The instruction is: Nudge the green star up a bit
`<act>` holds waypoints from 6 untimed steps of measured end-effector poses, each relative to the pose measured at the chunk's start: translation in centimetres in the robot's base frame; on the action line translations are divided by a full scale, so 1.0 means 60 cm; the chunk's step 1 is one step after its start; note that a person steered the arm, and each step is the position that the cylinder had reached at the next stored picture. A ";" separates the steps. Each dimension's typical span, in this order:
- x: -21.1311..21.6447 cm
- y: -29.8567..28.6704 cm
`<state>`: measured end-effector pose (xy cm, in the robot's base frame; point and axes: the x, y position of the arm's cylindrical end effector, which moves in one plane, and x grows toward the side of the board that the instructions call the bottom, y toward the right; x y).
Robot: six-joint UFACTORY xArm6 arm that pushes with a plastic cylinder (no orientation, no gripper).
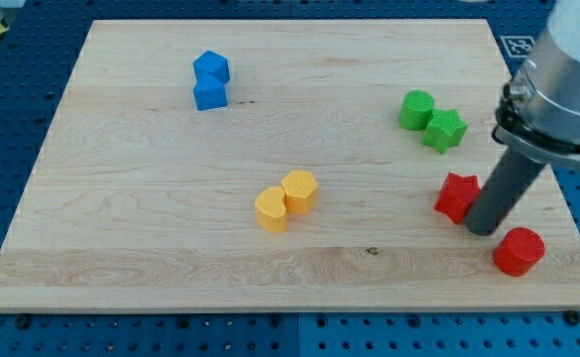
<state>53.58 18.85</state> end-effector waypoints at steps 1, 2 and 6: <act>-0.064 -0.037; -0.096 -0.097; -0.108 0.021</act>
